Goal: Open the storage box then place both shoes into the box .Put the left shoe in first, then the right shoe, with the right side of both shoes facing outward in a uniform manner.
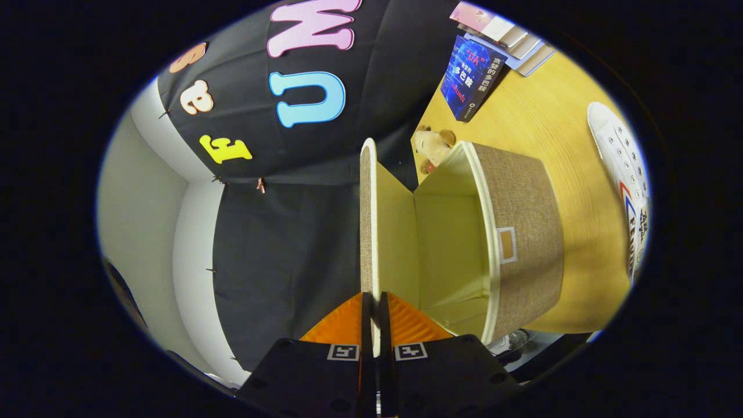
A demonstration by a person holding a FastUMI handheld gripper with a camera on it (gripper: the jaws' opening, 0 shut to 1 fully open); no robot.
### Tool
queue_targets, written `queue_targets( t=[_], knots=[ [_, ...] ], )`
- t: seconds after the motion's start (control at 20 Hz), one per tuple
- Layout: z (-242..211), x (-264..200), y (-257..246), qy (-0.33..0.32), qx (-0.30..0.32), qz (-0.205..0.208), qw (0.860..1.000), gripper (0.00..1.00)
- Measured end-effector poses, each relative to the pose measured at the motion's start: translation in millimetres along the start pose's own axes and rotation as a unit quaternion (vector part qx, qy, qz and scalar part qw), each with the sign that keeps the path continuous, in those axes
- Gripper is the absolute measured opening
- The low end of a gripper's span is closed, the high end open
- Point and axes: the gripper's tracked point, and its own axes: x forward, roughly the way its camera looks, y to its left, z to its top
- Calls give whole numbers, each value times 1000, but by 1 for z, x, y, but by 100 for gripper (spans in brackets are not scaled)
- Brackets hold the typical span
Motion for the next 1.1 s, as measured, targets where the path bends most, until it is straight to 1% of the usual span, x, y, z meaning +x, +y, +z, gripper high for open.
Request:
queue_targets(
  t=[0.1, 0.5, 0.8, 0.9, 1.1],
  knots=[
    [-1, 7, 13, -8, -11, 1, 1000, 5],
    [-12, 40, 53, -14, -48, -17, 999, 5],
    [-29, 81, 79, -5, -85, -25, 996, 5],
    [-34, 95, 83, -6, -107, -33, 994, 6],
    [-48, 131, 91, 4, -125, -42, 991, 6]
  ],
)
